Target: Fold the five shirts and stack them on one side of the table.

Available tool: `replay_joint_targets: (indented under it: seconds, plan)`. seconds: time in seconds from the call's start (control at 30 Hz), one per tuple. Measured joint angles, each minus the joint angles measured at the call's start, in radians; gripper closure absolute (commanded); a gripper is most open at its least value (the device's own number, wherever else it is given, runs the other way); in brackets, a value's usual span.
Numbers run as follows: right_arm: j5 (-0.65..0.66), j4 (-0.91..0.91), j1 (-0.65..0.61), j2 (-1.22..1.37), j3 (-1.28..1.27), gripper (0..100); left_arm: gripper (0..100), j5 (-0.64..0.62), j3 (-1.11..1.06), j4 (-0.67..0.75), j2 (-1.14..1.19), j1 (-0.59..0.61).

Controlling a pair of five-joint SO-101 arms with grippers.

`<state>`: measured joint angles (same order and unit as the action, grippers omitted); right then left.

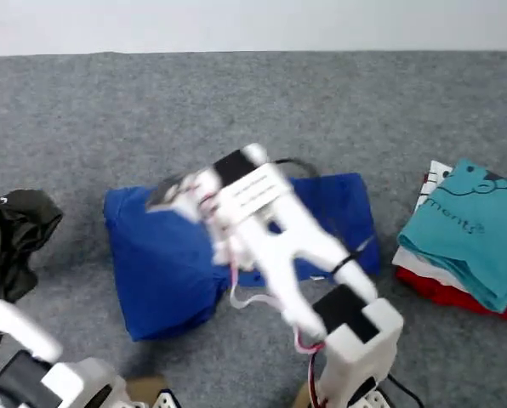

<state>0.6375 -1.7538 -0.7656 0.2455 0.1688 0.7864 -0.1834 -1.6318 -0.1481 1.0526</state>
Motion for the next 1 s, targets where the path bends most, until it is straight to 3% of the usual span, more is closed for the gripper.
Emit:
replay_joint_targets:
  seconds: [0.17,0.4,1.0]
  plan:
    - [-0.034,0.002,-0.207,-0.002,-0.051,71.1,97,0.000,-0.044,0.048,0.000,0.077]
    - [-0.041,0.106,-0.373,-0.002,-0.075,71.0,97,0.000,-0.094,0.092,0.000,0.126]
    - [-0.044,0.342,-0.385,0.290,-0.081,72.4,97,-0.002,-0.101,0.095,0.000,0.212]
